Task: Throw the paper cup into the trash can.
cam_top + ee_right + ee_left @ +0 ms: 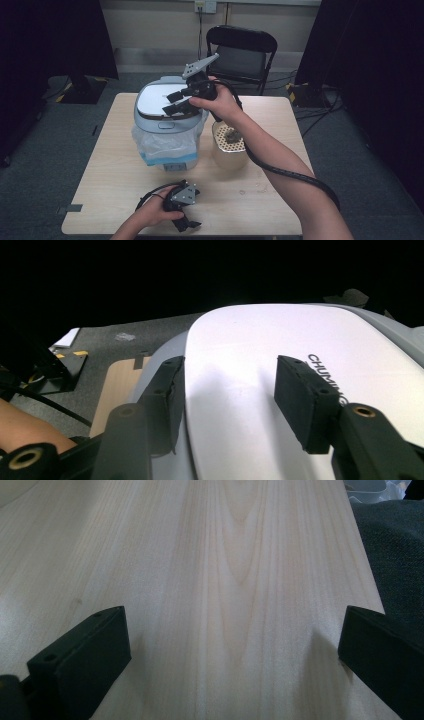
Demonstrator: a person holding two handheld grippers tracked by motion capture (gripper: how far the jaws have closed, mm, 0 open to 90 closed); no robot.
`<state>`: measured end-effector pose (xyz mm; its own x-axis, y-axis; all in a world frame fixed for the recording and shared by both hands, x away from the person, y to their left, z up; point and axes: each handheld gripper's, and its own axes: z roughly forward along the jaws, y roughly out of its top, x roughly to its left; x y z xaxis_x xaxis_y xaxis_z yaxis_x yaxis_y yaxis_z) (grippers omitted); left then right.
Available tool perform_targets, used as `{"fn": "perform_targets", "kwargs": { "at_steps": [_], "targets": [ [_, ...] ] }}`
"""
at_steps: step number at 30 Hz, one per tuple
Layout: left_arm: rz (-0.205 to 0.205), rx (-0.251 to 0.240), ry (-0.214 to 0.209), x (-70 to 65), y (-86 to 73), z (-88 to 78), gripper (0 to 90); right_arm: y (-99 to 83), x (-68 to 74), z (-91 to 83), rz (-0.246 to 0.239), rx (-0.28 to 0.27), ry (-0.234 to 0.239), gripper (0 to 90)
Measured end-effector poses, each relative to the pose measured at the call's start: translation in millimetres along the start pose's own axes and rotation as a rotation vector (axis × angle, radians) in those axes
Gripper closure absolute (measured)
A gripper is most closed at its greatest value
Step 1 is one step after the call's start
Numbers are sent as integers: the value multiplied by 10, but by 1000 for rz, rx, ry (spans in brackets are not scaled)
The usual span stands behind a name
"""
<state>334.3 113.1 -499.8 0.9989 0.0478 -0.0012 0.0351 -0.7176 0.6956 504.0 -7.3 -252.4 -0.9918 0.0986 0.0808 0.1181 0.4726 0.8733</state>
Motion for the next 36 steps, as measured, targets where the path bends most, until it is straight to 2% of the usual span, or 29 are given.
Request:
{"fn": "perform_targets", "kwargs": {
  "at_steps": [5, 9, 21, 26, 36],
  "targets": [
    [-1, -2, 0, 0, -1, 2, 0, -29, -21, 59, -9, 35, -17, 498],
    [-1, -2, 0, 0, -1, 2, 0, -21, -29, 78, -12, 33, -25, 504],
    [-1, -2, 0, -1, -1, 1, 0, 20, -19, 130, -63, 60, -73, 512],
    [0, -3, 0, 0, -1, 2, 0, -13, -33, 131, -52, 34, -75, 523],
    [0, -3, 0, 0, -2, 2, 0, -35, -38, 138, -53, 15, -78, 524]
  ]
}}
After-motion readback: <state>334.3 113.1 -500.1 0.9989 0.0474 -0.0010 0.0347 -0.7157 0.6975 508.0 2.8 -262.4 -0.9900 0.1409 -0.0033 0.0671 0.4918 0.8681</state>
